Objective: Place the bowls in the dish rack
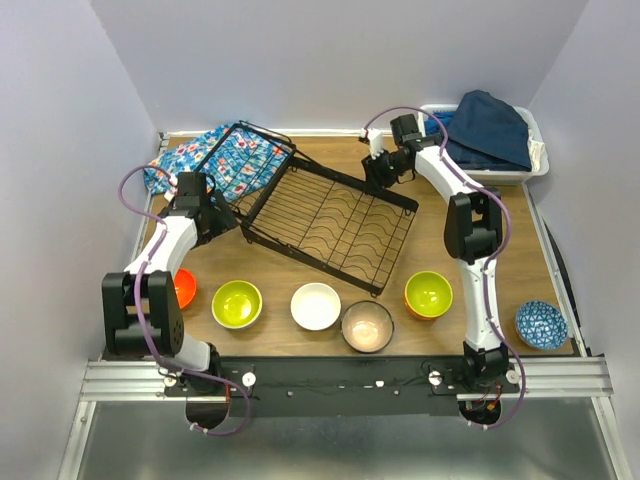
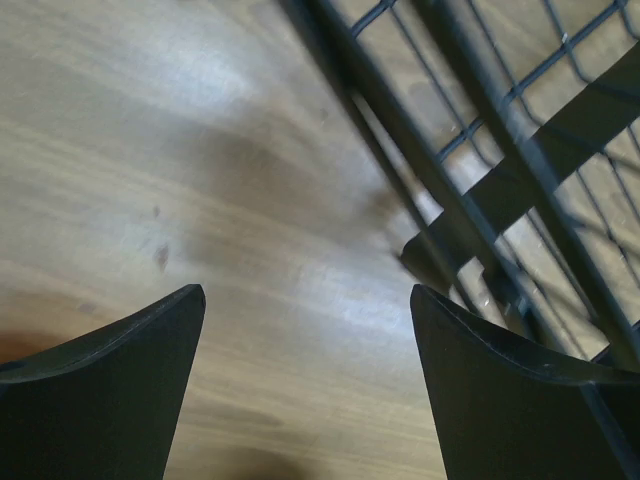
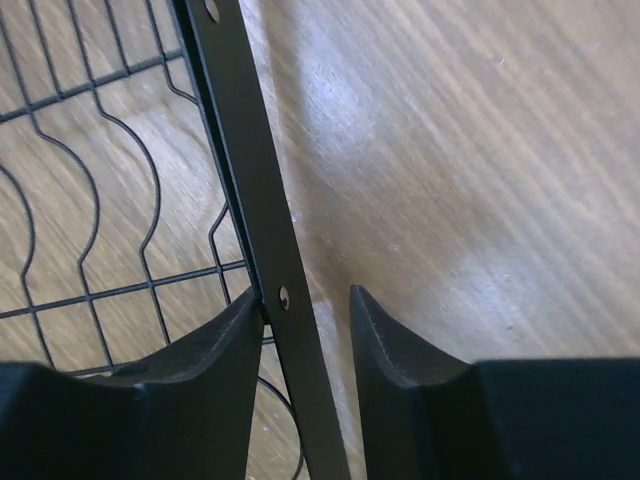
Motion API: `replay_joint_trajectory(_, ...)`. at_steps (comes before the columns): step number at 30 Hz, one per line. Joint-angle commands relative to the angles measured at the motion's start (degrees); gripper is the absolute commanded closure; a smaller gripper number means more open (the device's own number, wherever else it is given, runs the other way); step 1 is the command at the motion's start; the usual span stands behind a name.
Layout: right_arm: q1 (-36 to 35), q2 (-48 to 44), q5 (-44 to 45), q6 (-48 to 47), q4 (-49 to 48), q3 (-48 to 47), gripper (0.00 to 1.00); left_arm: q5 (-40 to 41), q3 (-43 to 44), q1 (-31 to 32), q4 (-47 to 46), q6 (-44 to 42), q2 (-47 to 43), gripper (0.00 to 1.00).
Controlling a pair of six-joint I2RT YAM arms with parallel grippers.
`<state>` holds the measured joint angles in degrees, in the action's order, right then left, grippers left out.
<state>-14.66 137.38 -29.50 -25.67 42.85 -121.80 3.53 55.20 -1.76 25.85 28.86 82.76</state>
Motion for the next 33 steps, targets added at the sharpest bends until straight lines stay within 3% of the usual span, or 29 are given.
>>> replay_joint_trajectory(1,-0.29,-0.62,5.76,4.49,-3.91,3.32,0.59,-2.74,5.35,0.18,-2.37,1.81,4.85,0.08)
replay_joint_trajectory(6,-0.37,-1.24,6.91,5.81,-4.71,4.64,0.71,-3.44,10.0,1.49,-3.52,1.55,8.38,0.09)
replay_joint_trajectory(14,-0.37,-2.99,7.17,6.95,-4.71,5.69,0.8,-3.44,14.58,4.48,-5.8,1.2,14.09,0.09)
replay_joint_trajectory(17,-0.37,-4.31,7.17,8.35,-4.97,7.09,0.9,-3.27,16.78,5.62,-6.51,1.2,16.2,0.09)
replay_joint_trajectory(18,-0.37,-4.75,7.26,8.7,-4.97,7.62,0.99,-3.27,18.09,6.24,-6.68,1.2,16.73,0.09)
replay_joint_trajectory(27,-0.29,-10.46,7.79,12.83,-6.73,16.58,0.99,-3.18,25.82,9.75,-7.3,0.05,22.53,0.09)
replay_joint_trajectory(33,-0.37,-13.72,9.19,20.83,-9.54,20.72,0.99,-3.0,29.17,12.65,-7.92,-0.73,25.61,0.08)
